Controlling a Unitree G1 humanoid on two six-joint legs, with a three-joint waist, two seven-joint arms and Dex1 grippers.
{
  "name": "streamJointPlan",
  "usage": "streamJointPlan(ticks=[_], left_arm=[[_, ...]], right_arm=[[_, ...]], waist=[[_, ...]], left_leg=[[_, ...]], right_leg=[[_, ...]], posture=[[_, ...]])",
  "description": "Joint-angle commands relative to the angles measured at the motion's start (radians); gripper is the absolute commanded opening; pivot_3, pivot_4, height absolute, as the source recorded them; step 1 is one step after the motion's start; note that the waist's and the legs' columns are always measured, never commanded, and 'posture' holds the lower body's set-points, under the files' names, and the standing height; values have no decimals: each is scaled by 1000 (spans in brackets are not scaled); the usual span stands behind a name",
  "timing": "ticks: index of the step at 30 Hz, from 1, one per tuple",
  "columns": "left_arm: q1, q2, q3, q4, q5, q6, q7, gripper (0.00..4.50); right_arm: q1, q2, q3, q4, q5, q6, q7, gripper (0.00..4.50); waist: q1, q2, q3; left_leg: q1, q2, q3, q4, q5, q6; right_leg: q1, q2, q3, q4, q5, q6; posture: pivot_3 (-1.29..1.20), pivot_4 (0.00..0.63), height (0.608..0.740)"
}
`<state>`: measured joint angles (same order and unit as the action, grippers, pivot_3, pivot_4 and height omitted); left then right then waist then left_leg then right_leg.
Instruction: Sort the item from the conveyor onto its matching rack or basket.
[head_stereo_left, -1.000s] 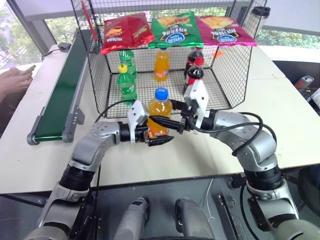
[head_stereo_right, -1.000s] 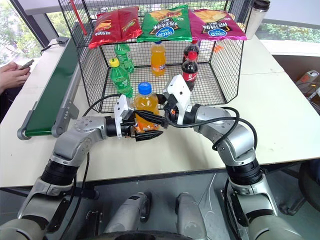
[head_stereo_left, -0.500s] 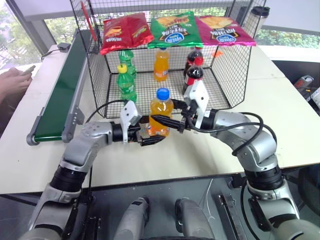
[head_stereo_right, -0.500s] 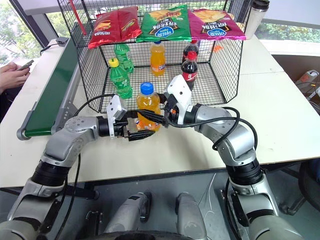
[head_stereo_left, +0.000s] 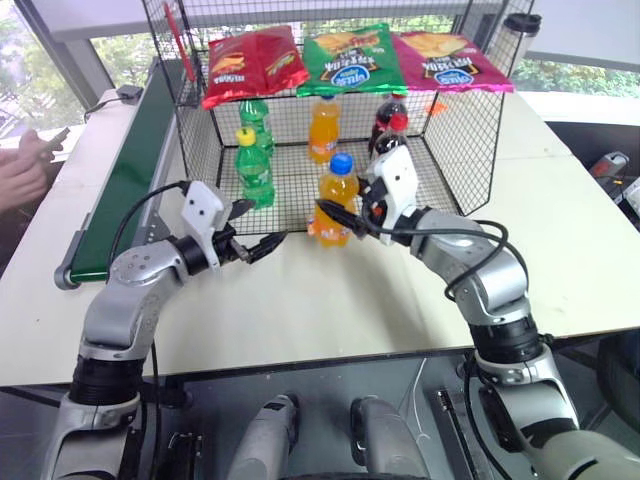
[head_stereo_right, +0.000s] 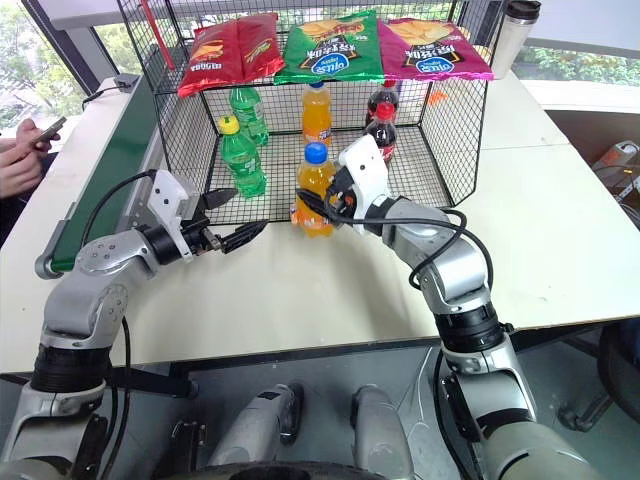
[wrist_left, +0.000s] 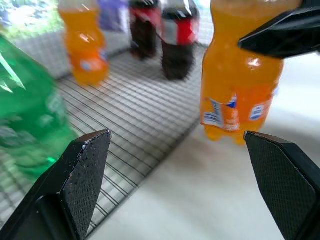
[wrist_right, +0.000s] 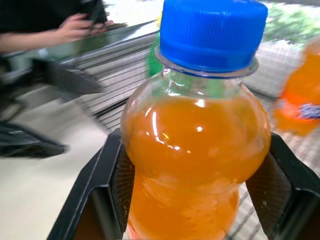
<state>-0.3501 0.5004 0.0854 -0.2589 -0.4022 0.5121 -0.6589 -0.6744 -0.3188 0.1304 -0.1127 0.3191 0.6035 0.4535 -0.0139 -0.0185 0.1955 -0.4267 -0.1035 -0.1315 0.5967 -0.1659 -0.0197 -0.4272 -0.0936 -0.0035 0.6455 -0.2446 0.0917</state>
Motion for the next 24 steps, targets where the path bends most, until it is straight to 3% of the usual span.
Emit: streamJointPlan(ticks=[1, 12, 24], left_arm=[[24, -10, 30, -70, -1, 4, 61, 4442], [76, -26, -17, -115, 31, -10, 115, 4442], [108, -80, -52, -151, 70, -7, 186, 4442]], right_arm=[[-78, 38, -37, 72, -66, -110, -68, 2484], [-233, 179, -38, 483, -198, -376, -166, 2484], [-338, 231, -57, 771, -241, -566, -171, 2484]], waist=[[-3, 0, 0], [-3, 0, 0], [-5, 0, 0]], left_leg=[[0, 0, 0, 0, 0, 0], [1, 1, 0, 0, 1, -2], [1, 1, 0, 0, 1, -2]], right_leg=[[0, 0, 0, 0, 0, 0], [0, 4, 1, 2, 0, 0], [-1, 5, 1, 2, 0, -1]], posture=[[0, 150, 739], [0, 150, 739], [0, 150, 739]])
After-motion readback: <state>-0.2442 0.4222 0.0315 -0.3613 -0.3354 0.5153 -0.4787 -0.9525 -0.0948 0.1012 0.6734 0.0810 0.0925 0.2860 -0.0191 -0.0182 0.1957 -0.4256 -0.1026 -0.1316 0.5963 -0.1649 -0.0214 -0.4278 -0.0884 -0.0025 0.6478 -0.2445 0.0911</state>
